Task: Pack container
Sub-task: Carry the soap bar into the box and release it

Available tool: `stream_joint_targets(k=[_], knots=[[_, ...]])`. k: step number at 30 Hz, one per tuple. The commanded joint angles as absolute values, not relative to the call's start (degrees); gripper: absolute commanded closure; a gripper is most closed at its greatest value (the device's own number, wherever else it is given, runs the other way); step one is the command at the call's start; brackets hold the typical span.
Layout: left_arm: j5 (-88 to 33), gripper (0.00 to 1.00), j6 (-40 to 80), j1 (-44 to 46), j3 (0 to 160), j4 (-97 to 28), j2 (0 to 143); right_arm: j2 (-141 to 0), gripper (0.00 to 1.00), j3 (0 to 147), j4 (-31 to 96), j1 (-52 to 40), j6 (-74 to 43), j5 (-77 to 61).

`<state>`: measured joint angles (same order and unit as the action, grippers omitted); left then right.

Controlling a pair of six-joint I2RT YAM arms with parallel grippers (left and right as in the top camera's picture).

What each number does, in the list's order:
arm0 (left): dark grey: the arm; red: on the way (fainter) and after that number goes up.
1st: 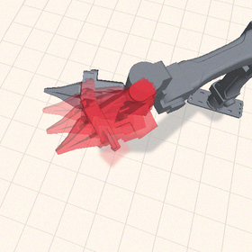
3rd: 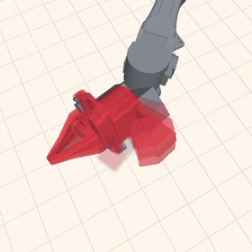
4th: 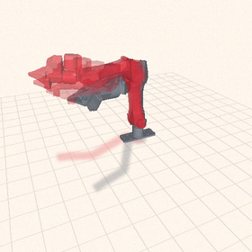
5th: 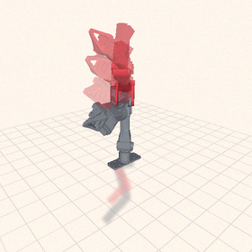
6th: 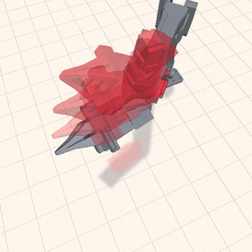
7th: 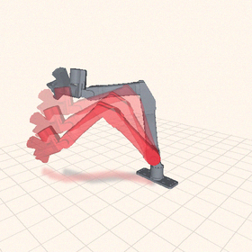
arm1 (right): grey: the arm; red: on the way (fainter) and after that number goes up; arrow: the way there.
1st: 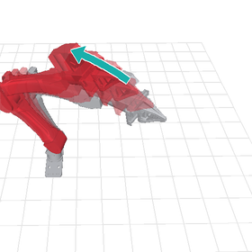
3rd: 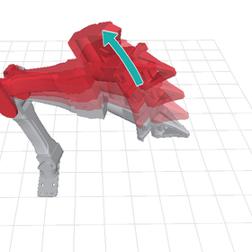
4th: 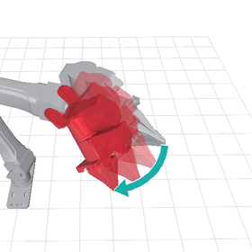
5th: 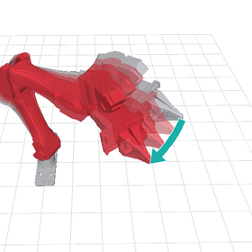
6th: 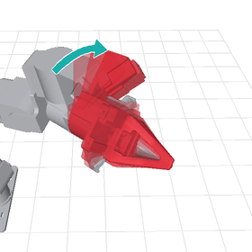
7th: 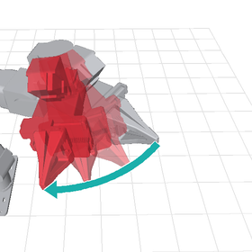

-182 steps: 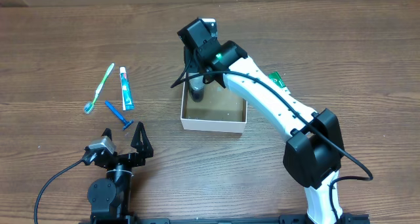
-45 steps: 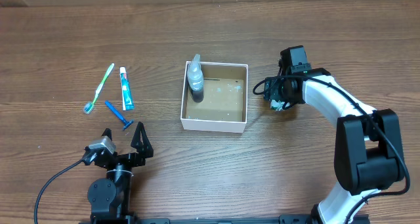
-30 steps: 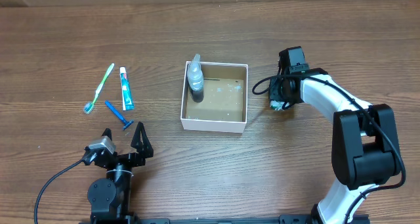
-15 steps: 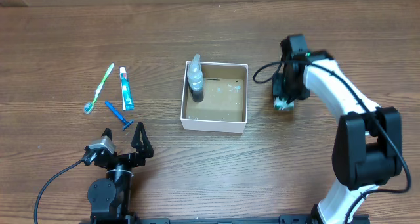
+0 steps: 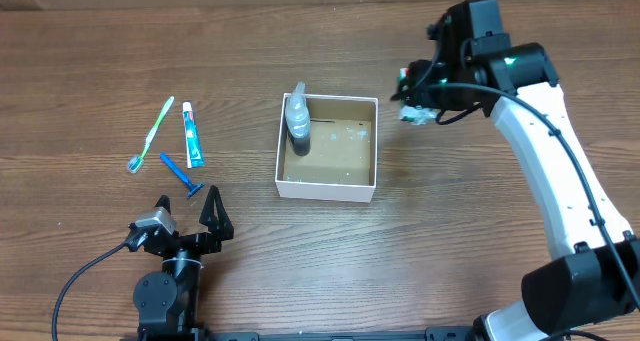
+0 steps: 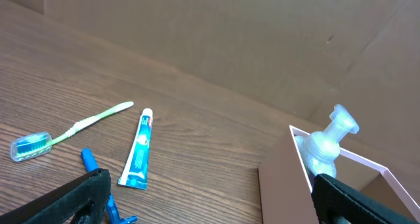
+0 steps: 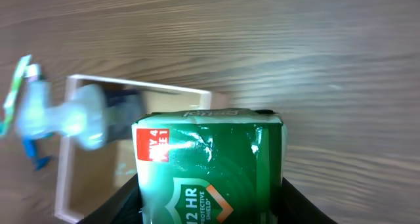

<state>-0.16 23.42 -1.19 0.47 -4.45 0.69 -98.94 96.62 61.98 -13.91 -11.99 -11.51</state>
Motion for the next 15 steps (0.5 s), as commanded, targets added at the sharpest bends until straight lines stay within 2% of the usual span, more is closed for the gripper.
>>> stream_joint_targets(k=[1, 11, 15], knots=[[0.2, 0.0, 22.1, -1.6, 0.3, -4.5, 0.3, -98.7, 0.62, 96.8, 59.1, -18.6, -12.8, -14.9], [0.2, 0.0, 22.1, -1.6, 0.3, -4.5, 0.3, -106.1, 0.62, 92.2, 53.5, -29.6, -24.3, 4.5], [0.2, 0.0, 22.1, -1.6, 0.3, -4.4, 0.3, -109.8, 0.61, 91.0, 51.6, -32.3, -25.8, 7.7]])
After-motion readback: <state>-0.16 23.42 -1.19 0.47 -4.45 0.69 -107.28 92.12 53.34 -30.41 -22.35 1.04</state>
